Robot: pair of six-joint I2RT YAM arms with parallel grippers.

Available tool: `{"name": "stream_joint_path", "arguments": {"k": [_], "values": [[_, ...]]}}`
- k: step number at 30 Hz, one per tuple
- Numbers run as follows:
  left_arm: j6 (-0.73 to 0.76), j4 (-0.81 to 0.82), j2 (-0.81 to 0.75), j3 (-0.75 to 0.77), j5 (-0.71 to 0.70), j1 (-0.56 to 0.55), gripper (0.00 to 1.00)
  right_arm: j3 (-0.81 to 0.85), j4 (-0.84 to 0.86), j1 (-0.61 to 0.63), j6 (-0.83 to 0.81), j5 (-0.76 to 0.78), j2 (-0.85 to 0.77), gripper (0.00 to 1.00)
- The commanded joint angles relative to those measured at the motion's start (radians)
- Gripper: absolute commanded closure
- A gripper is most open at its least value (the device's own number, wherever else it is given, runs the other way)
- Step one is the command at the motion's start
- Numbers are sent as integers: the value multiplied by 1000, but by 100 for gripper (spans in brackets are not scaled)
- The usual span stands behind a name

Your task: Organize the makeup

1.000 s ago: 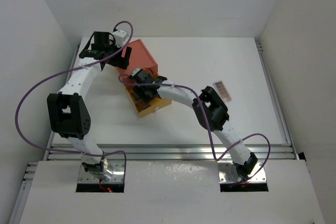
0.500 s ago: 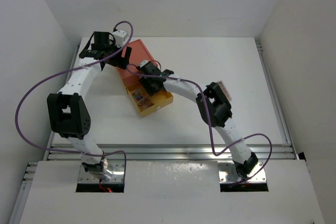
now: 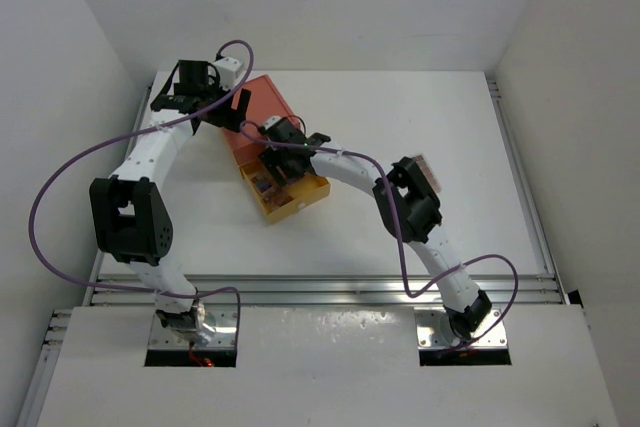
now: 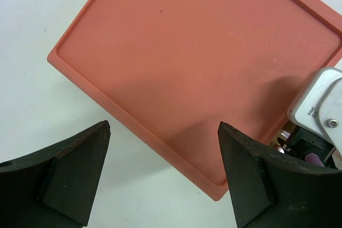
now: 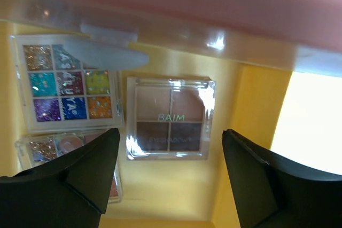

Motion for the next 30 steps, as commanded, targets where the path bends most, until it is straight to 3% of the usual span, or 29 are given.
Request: {"name": "stream_joint_path", "arguments": {"k": [1,7,11,13,16,18,22,30], "values": [[5,18,-39,1,7,10,12,21,54,5,15,-30,-61,22],[5,18,-39,1,16,10,12,22,82,5,12,-59,-126,19],[5,18,-39,1,16,10,12,-43,71,-1,-9,-140,-296,19],[5,18,-39,1,16,10,12,-96,52,-17,-18,-157,-359,12],[5,18,-39,1,16,10,12,-160,-50,-101,-18,-238,-497,1],[5,18,-39,1,16,10,12,-183,-184,-207,-61,-291,-528,0],[14,18,-39,1,16,10,12,-189,-408,-409,-97,-262,-490,0],[23,9,-39,1,7,10,12,-170,-519,-642,-190,-117,-283,0]]}}
